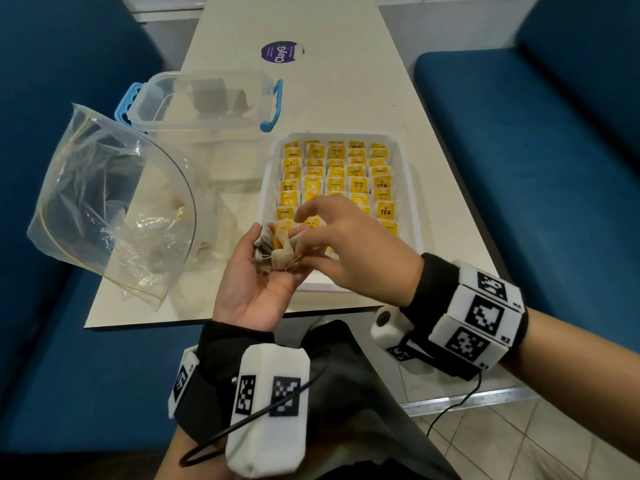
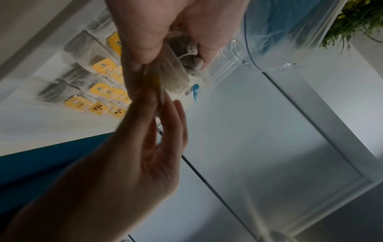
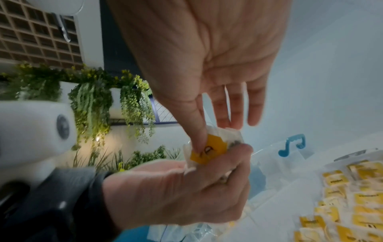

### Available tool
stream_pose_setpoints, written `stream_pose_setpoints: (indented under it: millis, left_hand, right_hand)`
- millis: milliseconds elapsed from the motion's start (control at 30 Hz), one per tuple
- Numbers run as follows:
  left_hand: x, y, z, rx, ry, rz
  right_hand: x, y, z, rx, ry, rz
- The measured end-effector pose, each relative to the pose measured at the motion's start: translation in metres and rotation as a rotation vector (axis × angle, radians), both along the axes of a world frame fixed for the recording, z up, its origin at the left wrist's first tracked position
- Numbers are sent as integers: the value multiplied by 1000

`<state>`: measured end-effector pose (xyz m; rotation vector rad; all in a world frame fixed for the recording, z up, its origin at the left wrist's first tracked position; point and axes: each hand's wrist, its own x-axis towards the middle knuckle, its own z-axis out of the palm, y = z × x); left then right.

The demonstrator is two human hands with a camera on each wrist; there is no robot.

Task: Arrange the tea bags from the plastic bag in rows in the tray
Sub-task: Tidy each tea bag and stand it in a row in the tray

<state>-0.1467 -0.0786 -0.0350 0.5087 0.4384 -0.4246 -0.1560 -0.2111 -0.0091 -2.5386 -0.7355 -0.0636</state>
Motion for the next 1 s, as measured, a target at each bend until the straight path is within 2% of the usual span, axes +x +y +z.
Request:
stream_pose_setpoints:
  millis: [33, 267, 467, 600, 667, 767, 867, 1000]
  left_hand:
    - [-1, 0, 0, -14, -1, -1]
    - [0, -1, -2, -43, 44, 24]
    - [2, -3, -4, -74, 108, 32]
    - [2, -1, -6, -69, 134, 45]
    - [2, 1, -8, -61, 133, 38]
    - [1, 4, -8, -55, 130, 45]
    - [2, 5, -8, -48, 132, 71]
    - [3, 7, -8, -37, 124, 69]
  right_hand:
    - [1, -1, 1, 28, -27, -4]
    - [10, -14, 16, 169, 150, -79]
    - [13, -21, 24, 300, 160, -199]
    - [21, -31, 28, 209, 108, -283]
    - [28, -40, 28, 171, 215, -290]
    - [34, -50, 27, 217, 428, -239]
    - [40, -55, 22, 83, 352, -307]
    - [45, -60, 17, 175, 552, -276]
